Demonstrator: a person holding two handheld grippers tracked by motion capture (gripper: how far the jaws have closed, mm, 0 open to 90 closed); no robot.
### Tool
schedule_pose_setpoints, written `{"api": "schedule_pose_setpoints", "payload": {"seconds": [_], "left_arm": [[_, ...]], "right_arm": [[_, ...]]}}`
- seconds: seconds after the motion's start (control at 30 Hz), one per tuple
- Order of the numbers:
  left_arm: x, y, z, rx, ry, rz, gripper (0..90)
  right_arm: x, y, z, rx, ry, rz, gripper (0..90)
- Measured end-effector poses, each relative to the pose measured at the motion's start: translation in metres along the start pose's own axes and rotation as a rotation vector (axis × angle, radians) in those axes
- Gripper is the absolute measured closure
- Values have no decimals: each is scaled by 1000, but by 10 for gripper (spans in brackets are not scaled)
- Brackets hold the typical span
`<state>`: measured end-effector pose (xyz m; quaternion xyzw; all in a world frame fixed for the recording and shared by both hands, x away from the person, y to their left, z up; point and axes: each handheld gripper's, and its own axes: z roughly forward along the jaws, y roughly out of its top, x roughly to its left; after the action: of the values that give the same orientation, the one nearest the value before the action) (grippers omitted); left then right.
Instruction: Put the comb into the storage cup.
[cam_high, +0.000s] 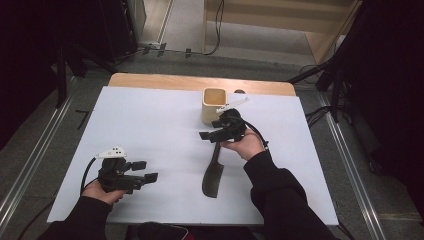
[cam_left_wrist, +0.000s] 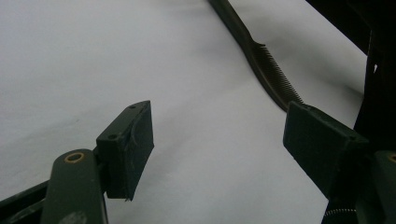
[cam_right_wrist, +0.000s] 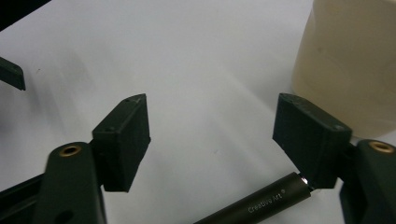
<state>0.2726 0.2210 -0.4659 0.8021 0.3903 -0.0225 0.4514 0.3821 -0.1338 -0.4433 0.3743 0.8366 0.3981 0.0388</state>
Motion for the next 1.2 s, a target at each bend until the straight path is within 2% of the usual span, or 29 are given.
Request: {"api": "schedule_pose_setpoints", "payload": {"seconds": [0.2, 0.27, 0.33, 0.43, 0.53, 0.83, 0.9, 1.2], "left_arm": [[0, 0, 0, -1, 0, -1, 251], [0, 0, 0, -1, 0, -1, 252], [0, 0, 0, -1, 1, -1, 252], [0, 0, 0, -1, 3, 0, 252], [-1, 0, 0, 2, 4, 3, 252], [-1, 0, -1, 1, 4, 4, 252], [-1, 0, -1, 2, 4, 4, 252], [-1, 0, -1, 1, 3, 4, 252]], "right_arm": [[-5, -2, 5, 23, 25, 27, 395], [-7, -4, 6, 25, 24, 35, 465], [-8, -5, 7, 31, 22, 51, 576], [-9, -10, 8, 30, 3, 43, 731], [-10, -15, 10, 20, 11, 39, 873], [-16, -24, 20, 59, -46, 40, 879], [-16, -26, 23, 73, -53, 54, 879], [-17, -33, 32, 108, -57, 46, 878]]}}
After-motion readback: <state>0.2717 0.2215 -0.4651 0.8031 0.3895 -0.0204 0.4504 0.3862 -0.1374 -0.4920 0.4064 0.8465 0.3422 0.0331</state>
